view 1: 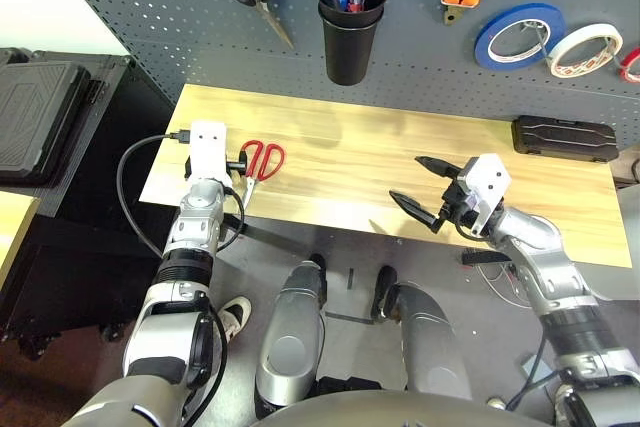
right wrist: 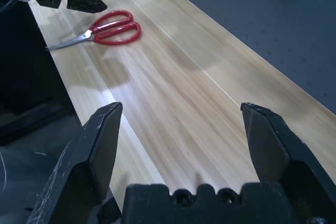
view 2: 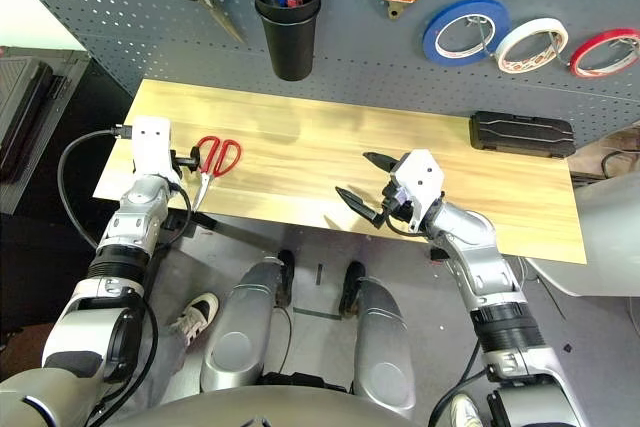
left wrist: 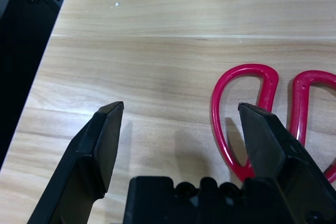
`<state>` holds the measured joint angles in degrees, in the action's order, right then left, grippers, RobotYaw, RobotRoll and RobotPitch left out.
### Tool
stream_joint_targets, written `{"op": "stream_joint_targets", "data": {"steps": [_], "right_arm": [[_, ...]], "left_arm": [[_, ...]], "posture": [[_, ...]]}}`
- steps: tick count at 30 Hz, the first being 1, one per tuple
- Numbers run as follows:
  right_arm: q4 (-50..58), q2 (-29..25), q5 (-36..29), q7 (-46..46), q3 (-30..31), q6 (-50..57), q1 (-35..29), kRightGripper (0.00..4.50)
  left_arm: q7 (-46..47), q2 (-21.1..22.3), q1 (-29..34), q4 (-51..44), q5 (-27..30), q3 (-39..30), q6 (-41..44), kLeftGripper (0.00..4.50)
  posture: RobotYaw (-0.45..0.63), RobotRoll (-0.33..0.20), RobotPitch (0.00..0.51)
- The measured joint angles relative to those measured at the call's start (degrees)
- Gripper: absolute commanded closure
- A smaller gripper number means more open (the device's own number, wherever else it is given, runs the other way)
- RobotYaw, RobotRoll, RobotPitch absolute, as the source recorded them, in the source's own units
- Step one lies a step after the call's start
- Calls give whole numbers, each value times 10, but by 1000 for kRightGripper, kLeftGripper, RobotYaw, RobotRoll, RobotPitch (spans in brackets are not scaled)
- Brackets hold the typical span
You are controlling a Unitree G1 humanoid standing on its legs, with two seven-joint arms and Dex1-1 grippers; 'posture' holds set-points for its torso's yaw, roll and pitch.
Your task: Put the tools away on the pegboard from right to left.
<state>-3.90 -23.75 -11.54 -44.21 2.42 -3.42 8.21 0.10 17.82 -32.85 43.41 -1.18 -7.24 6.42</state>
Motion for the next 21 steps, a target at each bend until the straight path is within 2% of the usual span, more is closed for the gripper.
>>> {"op": "stream_joint_targets", "data": {"steps": [6,18,21], "right_arm": [[30,-7,-1,1,1,28,-20,0],[77,-8,-5,10,8,67,-16,0],[81,-12,-7,10,8,68,-16,0]], "left_arm": [[6,4,-24,51,-2,0,-16,30],[36,4,-45,111,-3,-5,-22,30],[36,3,-47,114,-3,-6,-20,598]], "posture": [[126,0,384],[115,0,385],[114,0,385]]}}
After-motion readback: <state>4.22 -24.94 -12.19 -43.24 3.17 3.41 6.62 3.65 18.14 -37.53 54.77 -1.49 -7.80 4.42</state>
